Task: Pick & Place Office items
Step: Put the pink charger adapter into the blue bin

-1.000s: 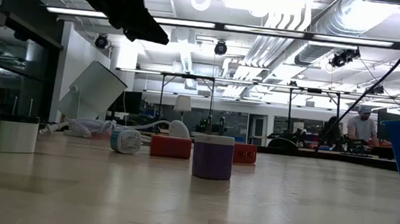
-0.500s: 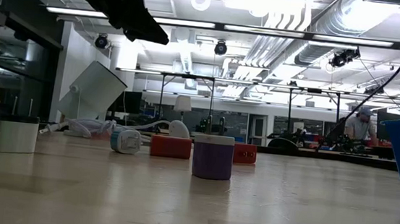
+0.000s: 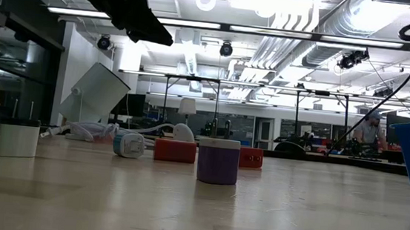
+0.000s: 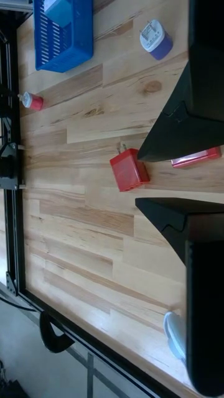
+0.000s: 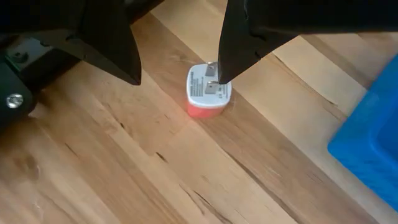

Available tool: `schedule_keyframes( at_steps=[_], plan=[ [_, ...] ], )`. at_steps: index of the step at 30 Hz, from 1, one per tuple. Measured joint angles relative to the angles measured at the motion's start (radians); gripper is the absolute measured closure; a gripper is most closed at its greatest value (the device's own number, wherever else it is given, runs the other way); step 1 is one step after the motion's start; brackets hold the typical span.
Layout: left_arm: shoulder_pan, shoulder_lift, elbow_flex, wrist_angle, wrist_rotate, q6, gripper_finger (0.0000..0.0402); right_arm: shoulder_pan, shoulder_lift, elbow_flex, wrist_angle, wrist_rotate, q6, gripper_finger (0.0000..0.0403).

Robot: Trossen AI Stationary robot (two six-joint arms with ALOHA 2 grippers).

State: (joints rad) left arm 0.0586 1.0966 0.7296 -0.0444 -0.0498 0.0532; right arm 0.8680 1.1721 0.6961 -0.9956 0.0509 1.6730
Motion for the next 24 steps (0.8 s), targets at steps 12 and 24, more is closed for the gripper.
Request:
schedule_keyframes(
  at_steps=[12, 24],
  plan=[
    [0.0, 0.0, 0.0, 0.0, 0.0, 0.0, 0.0304, 0.001, 0.035, -0.003, 0.059, 0.024, -0.025, 0.0204],
    [0.0, 0.0, 0.0, 0.0, 0.0, 0.0, 0.0304, 0.003, 0.103, -0.003, 0.096, 0.025, -0.028, 0.0204]
  ],
)
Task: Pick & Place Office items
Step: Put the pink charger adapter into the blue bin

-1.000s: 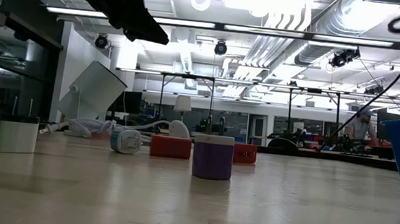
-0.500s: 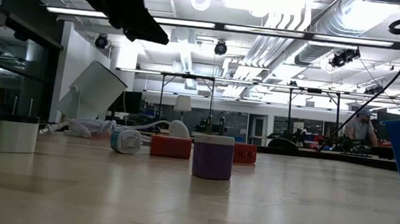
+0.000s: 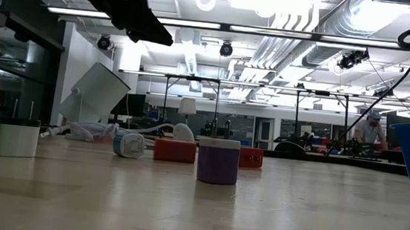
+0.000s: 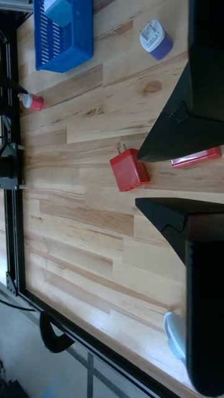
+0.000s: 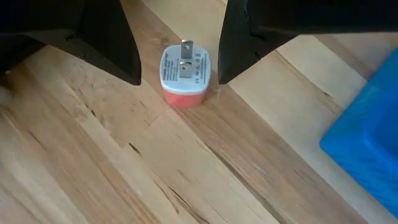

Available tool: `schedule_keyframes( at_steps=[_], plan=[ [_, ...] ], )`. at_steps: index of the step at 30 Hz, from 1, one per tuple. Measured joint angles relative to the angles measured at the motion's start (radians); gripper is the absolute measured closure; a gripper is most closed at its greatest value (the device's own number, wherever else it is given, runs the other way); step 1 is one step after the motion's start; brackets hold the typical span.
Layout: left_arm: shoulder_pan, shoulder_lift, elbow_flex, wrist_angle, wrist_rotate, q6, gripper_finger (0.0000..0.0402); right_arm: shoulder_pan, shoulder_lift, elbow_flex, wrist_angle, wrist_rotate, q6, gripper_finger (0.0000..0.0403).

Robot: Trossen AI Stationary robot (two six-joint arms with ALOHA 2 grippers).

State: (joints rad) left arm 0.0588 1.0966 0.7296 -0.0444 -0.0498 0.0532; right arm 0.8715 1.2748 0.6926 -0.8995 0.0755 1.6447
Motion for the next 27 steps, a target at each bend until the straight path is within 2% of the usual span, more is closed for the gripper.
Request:
schedule_keyframes(
  at_steps=[13, 27],
  plan=[
    [0.0, 0.0, 0.0, 0.0, 0.0, 0.0, 0.0304, 0.028, 0.074, 0.0, 0.038, -0.025, 0.032, 0.0204],
    [0.0, 0.0, 0.0, 0.0, 0.0, 0.0, 0.0304, 0.039, 0.075, -0.013, 0.045, -0.001, 0.035, 0.0204]
  ],
)
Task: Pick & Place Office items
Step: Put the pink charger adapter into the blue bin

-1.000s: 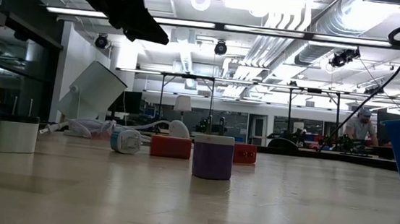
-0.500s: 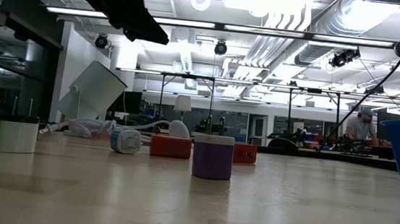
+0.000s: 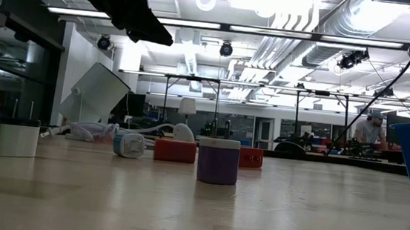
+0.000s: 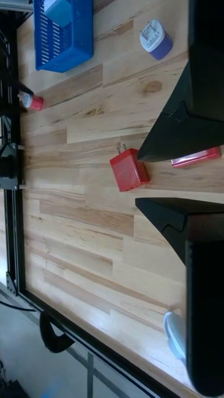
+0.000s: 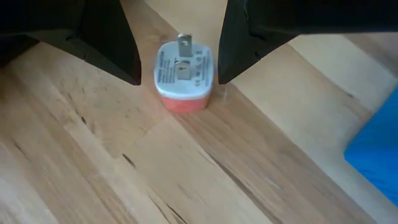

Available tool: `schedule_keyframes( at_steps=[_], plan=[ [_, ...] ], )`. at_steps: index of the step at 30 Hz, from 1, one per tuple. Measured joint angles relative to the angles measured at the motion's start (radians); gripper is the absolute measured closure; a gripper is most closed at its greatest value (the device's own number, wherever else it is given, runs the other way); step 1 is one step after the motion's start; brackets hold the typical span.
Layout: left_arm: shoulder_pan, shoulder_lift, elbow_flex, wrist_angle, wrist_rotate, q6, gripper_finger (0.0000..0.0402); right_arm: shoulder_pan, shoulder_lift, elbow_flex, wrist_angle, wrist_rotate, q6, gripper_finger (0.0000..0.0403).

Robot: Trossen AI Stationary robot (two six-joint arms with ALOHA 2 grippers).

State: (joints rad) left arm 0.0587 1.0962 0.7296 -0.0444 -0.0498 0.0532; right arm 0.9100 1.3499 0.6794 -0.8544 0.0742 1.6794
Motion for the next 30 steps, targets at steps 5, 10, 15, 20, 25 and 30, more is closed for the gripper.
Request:
schedule_keyframes(
  at_steps=[5, 10, 15, 20, 25, 30],
  plan=[
    [0.0, 0.0, 0.0, 0.0, 0.0, 0.0, 0.0304, 0.0, 0.0, -0.036, 0.057, -0.006, 0.001, 0.0204],
    [0.0, 0.0, 0.0, 0.0, 0.0, 0.0, 0.0304, 0.0, 0.0, -0.043, 0.073, -0.015, 0.002, 0.0204],
    [0.0, 0.0, 0.0, 0.0, 0.0, 0.0, 0.0304, 0.0, 0.0, -0.043, 0.072, -0.021, 0.001, 0.0218],
    [0.0, 0.0, 0.0, 0.0, 0.0, 0.0, 0.0304, 0.0, 0.0, -0.043, 0.072, -0.025, 0.0, 0.0259],
    [0.0, 0.0, 0.0, 0.0, 0.0, 0.0, 0.0304, 0.0, 0.0, -0.042, 0.069, -0.024, 0.0, 0.0279],
    [0.0, 0.0, 0.0, 0.0, 0.0, 0.0, 0.0304, 0.0, 0.0, -0.042, 0.063, -0.023, -0.001, 0.026]
  ],
)
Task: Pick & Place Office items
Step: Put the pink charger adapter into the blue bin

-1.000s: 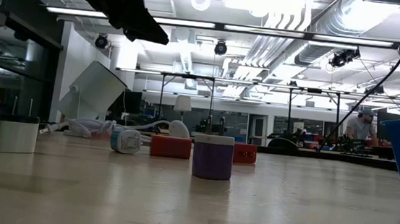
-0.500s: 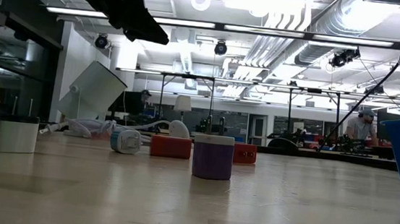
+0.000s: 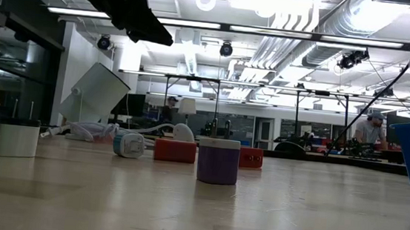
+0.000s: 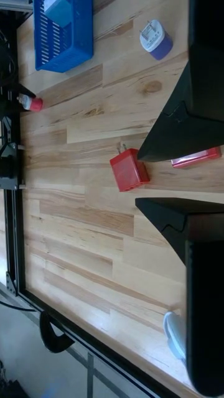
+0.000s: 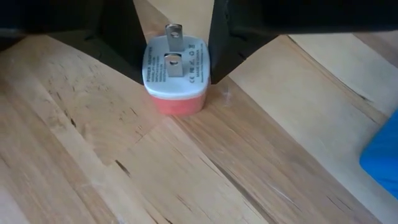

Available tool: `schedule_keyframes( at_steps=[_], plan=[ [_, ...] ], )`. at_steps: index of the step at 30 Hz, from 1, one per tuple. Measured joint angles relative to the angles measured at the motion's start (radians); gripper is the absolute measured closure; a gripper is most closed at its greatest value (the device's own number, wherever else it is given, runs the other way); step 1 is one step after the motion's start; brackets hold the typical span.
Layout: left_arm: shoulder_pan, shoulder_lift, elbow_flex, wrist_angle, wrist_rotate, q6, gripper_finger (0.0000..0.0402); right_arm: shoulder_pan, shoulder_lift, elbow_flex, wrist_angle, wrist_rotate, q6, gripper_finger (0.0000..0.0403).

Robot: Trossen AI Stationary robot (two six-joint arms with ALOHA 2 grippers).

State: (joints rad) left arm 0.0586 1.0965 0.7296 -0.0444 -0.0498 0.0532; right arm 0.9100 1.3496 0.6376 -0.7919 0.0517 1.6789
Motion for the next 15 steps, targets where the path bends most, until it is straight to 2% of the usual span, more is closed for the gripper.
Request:
schedule_keyframes(
  at_steps=[7, 15],
  plan=[
    [0.0, 0.0, 0.0, 0.0, 0.0, 0.0, 0.0304, 0.0, -0.008, 0.0, -0.012, 0.001, -0.008, 0.028],
    [0.0, 0.0, 0.0, 0.0, 0.0, 0.0, 0.0304, -0.002, -0.097, 0.0, -0.014, 0.046, -0.083, 0.0269]
  ],
)
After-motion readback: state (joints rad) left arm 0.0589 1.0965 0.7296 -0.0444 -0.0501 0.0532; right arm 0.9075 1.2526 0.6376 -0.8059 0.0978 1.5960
